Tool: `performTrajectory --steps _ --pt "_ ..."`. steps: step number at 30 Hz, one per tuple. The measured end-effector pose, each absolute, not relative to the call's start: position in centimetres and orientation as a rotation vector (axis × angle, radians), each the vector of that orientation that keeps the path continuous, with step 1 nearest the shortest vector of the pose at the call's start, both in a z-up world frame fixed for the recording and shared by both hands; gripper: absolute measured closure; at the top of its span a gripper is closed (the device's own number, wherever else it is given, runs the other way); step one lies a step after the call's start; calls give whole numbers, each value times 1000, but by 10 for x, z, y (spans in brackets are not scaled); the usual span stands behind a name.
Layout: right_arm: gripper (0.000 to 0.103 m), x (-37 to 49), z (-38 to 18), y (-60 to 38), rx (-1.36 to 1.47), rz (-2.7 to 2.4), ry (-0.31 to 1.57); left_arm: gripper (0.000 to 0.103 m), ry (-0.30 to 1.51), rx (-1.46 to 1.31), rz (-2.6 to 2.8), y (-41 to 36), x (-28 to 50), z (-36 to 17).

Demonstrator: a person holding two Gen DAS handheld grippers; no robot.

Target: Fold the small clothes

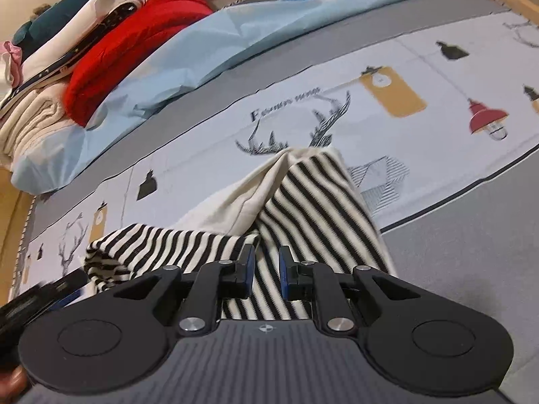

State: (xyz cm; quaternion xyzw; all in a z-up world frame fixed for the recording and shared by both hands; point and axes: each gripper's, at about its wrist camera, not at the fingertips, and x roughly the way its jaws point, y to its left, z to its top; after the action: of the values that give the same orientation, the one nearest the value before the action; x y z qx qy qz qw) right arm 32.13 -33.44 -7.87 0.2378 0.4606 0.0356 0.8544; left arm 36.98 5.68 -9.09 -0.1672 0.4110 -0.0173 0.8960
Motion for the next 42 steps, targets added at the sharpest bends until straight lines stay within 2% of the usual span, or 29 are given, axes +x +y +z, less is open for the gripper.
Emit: performTrajectory --steps 1,2,3,4,7,11,13,14,15,16,18,20,22,23,29,33,35,37,38,39,40,42 --pt "87 322 -80 -333 502 82 973 38 845 -347 -34 57 376 -96" --pt "87 322 -81 -332 501 89 978 51 834 -339 -33 56 379 -97" --pt "87 323 -81 -332 499 90 982 84 828 -326 -40 55 381 -97" --pt "87 324 -82 -332 499 91 983 95 830 -313 -58 54 383 -98" --pt "87 325 -82 -333 497 80 982 94 752 -288 -225 47 374 -78" --pt "87 325 -81 -342 509 30 964 94 629 -106 -757 19 326 -33" --pt "87 325 -79 -349 526 -2 946 91 733 -52 -1023 10 304 -36" --pt "87 325 -79 -352 534 -16 936 84 828 -4 -1114 3 294 -45" --pt "87 324 -78 -354 540 -29 926 70 909 50 -1167 -2 286 -55" --pt "87 324 -78 -356 547 -40 920 66 969 111 -1193 -5 278 -65" --pt "87 324 -80 -360 566 -51 919 65 989 156 -1157 0 276 -75" --pt "83 325 -84 -358 585 -41 932 63 980 43 -1053 20 293 -72" --pt "75 328 -90 -352 601 -16 958 54 946 -102 -911 45 314 -65" --pt "74 329 -93 -348 606 -1 973 51 941 -165 -815 58 324 -66" --pt "64 336 -115 -323 543 49 1087 51 1224 -491 -279 102 368 -121" --pt "62 338 -133 -310 444 36 1168 50 1268 -570 -289 94 373 -129" --pt "62 338 -138 -304 397 41 1185 51 1275 -505 -266 84 374 -127" --pt "62 338 -139 -298 351 45 1182 55 1293 -430 -220 78 372 -131" --pt "65 338 -138 -295 337 46 1177 73 1301 -411 -208 76 372 -133" --pt "79 338 -136 -294 327 47 1164 93 1302 -403 -210 76 373 -135" --pt "102 337 -134 -293 326 60 1147 99 1293 -402 -216 78 374 -135" --pt "102 339 -130 -294 364 83 1123 101 1229 -420 -225 87 374 -124"
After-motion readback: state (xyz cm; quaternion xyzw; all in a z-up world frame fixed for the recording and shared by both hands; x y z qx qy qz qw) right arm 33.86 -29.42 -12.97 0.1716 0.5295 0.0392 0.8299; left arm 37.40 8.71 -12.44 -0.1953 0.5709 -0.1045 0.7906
